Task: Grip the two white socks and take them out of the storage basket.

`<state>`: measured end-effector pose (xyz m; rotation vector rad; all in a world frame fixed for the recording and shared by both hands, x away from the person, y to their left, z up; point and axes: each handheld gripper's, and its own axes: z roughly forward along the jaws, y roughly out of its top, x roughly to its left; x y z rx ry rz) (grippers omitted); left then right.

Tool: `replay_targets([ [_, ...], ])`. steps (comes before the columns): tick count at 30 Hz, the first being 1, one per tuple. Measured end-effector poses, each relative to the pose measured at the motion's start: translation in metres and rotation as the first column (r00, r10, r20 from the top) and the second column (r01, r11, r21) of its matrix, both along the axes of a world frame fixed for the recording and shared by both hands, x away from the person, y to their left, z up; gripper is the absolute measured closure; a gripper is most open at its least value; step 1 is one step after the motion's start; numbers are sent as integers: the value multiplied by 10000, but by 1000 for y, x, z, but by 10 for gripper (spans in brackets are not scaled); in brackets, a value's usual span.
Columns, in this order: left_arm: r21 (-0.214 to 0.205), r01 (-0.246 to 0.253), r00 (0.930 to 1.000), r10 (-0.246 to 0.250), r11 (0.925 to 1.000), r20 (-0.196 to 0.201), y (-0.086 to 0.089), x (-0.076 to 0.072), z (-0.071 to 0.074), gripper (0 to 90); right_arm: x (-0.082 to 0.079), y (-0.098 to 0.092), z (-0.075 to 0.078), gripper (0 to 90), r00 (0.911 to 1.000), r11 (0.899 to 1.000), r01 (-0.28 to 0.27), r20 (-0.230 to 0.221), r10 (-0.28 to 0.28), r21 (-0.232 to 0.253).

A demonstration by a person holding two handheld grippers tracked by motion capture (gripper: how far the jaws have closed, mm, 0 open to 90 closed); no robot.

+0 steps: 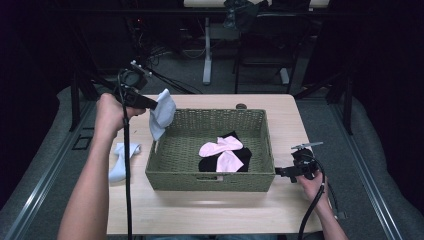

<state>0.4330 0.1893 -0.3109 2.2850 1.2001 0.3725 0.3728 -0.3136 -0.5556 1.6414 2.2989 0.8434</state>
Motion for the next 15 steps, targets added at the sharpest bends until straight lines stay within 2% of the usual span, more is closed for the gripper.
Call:
replay_targets([
  [9,-107,-655,9976,657,9978,204,30,-9,6,846,0,1,0,79,10000,10000,39,0,-39,11],
  [15,-227,-1257,9915,1264,9918,309,52,-17,5,846,0,1,0,79,10000,10000,9,-31,-9,-32],
])
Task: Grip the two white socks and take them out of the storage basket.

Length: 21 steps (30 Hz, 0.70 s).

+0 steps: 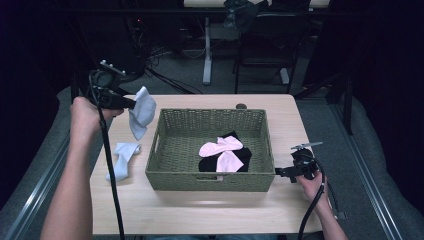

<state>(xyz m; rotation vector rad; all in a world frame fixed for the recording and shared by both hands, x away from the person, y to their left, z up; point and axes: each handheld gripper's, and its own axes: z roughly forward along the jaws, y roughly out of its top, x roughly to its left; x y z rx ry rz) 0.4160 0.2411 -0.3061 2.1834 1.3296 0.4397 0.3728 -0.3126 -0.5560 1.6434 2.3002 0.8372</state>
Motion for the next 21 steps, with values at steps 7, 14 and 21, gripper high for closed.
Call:
replay_targets([
  [7,87,-582,9983,583,9983,-91,23,-8,-9,846,0,0,0,80,10000,10000,-1,-3,1,13],
  [14,107,-1127,9929,1130,9936,-376,43,-12,-33,845,0,0,0,80,10000,10000,21,-28,-21,-31],
  [21,-24,-1394,9862,1386,9902,-902,56,-14,-68,844,0,0,0,80,10000,10000,7,-51,-7,-44],
])
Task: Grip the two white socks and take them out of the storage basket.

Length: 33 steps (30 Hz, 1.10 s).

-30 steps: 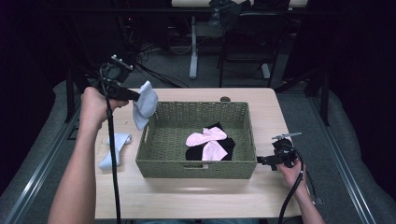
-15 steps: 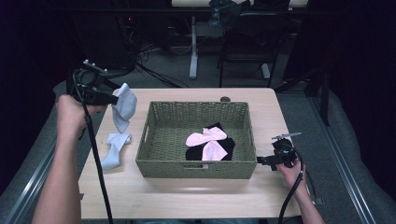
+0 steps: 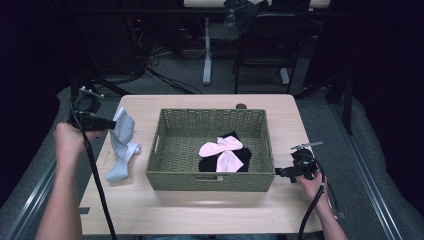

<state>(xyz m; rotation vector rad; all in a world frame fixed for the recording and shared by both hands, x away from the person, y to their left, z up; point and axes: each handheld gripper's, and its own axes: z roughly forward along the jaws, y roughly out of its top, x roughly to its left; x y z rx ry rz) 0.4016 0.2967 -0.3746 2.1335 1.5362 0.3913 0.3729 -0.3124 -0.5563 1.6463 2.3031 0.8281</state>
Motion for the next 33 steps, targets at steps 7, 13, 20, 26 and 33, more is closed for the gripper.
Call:
replay_targets([
  [7,65,-377,9973,380,9993,-636,8,-2,-42,843,0,0,0,80,10000,10000,-30,11,30,8],
  [13,178,-802,9908,817,9966,-1081,12,0,-79,838,0,0,0,80,10000,10000,34,6,-34,-2],
  [20,-73,-1237,9816,1213,9923,-1473,18,-2,-108,740,0,0,0,80,10000,10000,32,7,-32,8],
  [26,-285,-1339,9813,1285,9906,-1431,22,-14,-114,465,0,0,-1,80,10000,10000,38,-2,-38,67],
  [33,-314,-1502,9868,1479,9882,-659,22,-40,-104,155,0,0,0,80,10000,10000,12,14,-12,4],
])
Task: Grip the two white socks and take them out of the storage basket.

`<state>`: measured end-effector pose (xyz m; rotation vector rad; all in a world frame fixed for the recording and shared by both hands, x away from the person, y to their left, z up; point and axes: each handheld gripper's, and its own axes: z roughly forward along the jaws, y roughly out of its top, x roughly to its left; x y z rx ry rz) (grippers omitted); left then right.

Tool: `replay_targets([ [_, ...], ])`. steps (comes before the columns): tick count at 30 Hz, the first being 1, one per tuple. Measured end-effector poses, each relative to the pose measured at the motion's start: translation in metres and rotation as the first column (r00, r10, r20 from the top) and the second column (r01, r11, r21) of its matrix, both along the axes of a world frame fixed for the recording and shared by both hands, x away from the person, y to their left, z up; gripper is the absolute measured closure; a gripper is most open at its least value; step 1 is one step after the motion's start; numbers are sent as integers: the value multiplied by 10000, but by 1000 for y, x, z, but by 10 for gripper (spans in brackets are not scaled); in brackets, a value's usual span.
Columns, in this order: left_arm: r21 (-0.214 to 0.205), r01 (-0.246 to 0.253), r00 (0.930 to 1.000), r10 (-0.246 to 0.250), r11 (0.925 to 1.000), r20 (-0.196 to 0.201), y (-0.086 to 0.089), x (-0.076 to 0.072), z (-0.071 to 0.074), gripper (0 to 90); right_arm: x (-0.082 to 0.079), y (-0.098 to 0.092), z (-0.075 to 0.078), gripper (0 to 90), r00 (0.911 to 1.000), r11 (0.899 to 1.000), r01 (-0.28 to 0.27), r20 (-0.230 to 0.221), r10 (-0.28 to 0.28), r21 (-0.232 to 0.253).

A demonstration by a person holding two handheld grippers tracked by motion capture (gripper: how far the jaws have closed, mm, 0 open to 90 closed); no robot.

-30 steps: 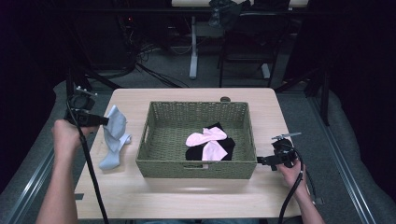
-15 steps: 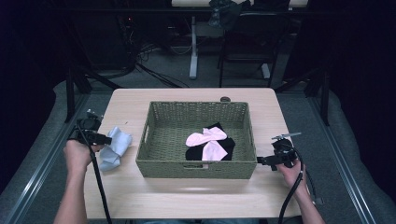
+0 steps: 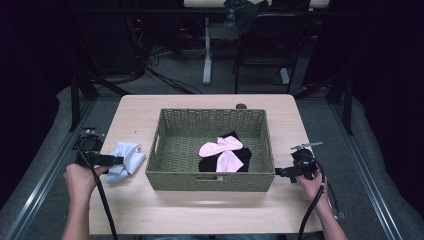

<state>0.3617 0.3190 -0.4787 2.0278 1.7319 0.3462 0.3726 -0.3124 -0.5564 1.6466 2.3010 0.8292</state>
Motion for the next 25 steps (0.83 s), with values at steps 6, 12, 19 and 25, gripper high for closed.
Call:
replay_targets([
  [6,317,-206,9984,189,9993,525,-2,-27,0,16,0,0,0,80,10000,10000,-64,2,64,2],
  [12,376,-383,9946,345,9986,977,0,-53,-13,3,0,1,0,80,10000,10000,-77,29,77,-15],
  [19,468,-713,9848,629,9964,1619,-5,-80,-38,3,0,1,-1,80,10000,10000,-72,3,72,-54],
  [25,211,-813,9760,753,9965,2043,-5,-90,-60,2,0,1,-1,80,10000,9999,-53,6,53,-116],
])
